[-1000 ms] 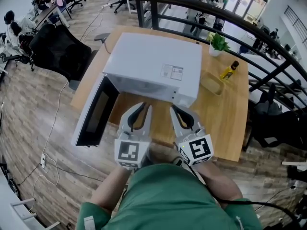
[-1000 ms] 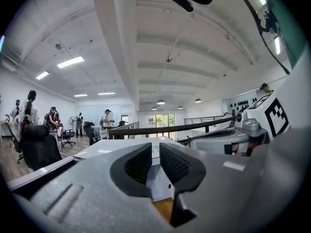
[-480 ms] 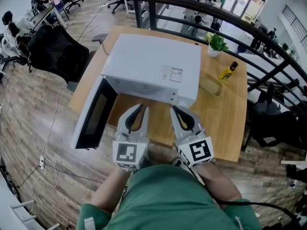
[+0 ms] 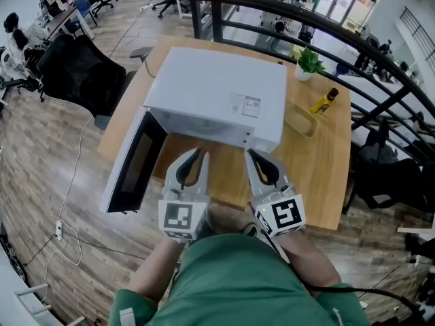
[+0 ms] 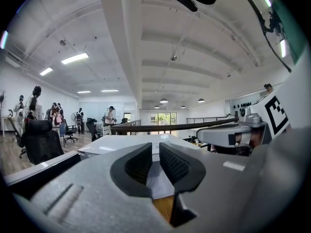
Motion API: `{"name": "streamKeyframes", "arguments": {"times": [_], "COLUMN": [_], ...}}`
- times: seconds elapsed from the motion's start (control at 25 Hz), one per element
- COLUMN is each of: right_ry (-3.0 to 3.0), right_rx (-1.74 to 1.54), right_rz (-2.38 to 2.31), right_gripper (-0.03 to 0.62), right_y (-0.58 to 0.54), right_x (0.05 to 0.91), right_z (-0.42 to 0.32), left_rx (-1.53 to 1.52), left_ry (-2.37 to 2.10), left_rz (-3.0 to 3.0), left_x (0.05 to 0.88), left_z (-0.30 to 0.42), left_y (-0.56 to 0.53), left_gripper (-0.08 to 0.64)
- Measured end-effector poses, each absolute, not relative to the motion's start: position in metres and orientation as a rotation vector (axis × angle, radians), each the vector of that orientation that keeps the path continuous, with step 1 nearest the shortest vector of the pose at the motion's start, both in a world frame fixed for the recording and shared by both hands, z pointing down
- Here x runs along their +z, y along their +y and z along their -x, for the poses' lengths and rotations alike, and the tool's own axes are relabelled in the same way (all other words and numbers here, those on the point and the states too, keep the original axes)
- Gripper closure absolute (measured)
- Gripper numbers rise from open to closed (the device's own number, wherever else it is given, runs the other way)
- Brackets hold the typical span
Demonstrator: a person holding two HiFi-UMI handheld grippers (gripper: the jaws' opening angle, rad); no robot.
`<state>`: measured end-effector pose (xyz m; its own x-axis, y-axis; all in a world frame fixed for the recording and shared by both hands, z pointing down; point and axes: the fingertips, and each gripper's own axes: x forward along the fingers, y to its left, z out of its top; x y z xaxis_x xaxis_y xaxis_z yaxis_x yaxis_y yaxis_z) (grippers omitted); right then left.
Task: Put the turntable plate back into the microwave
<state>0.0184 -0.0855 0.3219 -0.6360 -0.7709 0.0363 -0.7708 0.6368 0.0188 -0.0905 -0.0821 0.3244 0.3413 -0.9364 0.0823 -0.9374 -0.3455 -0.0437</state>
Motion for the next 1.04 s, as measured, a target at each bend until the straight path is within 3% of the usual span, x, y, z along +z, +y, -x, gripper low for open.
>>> {"name": "streamKeyframes", "arguments": {"times": [1.04], "right_ry": [-2.776], "right_rx": [-0.002], "right_rz": [-1.354], "right_gripper": [0.589], "right_y": [-0.098], "right_x": [0.327], "right_z": [-0.004], "left_rx": [0.167], "left_ry": [-1.756], "left_rz": [-2.562], "left_x": [0.338], "left_z": [0.107], "left_y": [-0.100], "left_gripper": [0.505]}}
